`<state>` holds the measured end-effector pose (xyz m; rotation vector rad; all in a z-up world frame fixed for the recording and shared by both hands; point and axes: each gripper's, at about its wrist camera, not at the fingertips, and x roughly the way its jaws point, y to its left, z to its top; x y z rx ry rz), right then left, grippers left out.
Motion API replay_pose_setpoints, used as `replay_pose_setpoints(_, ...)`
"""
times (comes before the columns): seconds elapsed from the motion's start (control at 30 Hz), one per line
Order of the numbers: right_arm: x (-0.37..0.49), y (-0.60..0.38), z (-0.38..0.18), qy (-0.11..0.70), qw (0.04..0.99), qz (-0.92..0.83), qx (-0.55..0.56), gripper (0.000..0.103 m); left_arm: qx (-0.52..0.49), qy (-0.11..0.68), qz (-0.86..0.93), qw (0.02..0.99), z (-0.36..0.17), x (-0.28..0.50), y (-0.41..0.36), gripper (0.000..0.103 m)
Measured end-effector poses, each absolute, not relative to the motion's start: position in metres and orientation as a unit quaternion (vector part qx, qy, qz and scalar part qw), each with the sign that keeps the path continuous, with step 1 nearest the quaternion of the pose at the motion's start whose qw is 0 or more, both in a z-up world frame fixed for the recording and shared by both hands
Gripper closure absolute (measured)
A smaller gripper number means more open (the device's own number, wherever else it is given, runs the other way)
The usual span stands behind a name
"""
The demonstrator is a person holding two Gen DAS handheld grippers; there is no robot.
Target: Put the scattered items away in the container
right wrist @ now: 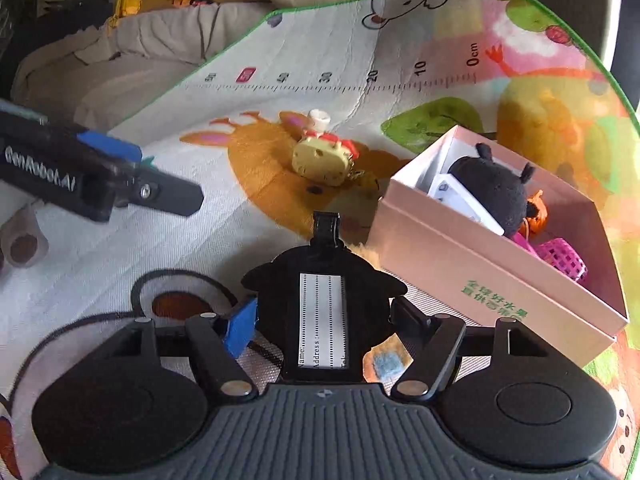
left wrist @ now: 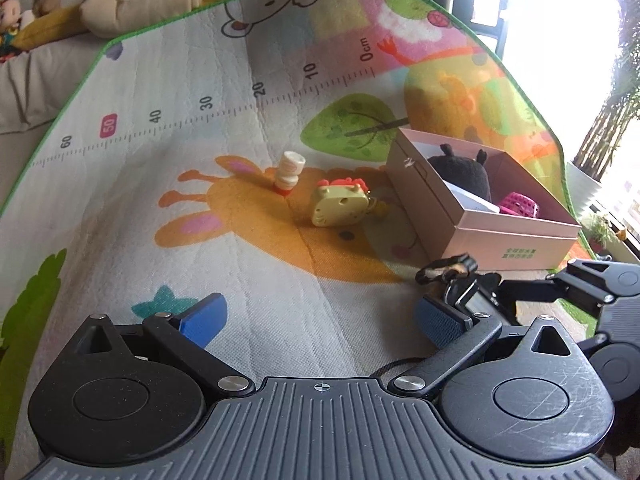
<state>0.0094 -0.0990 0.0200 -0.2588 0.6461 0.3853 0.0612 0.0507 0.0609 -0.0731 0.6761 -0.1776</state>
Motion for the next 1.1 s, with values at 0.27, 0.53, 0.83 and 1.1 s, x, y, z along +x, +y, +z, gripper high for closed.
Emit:
replay_pose_setpoints(0.27, -0.030, -0.167, 0.065, 0.260, 0.955, 0.108, -0.091, 0.031, 0.002, 0.349, -0.158, 0.924, 0.051, 0.060, -0.001, 0.000)
replay_pose_setpoints(0.53, -0.049, -0.215, 0.015, 0.334, 0.941, 0.032, -0.046, 0.030, 0.038, 0.374, -0.184, 0.908, 0.034, 0.074, -0.067, 0.000)
replay_pose_setpoints(0.83, -0.056, -0.224, -0.006, 0.327, 0.945, 0.018, -0.008, 0.015, 0.082, 0.386, -0.142, 0.908, 0.016, 0.095, -0.091, 0.000)
replay_pose_setpoints(1.1, -0.051, -0.233, -0.009, 0.343, 0.939, 0.020, 0.020, 0.010, 0.090, 0.389, -0.125, 0.908, 0.019, 0.092, -0.075, 0.000)
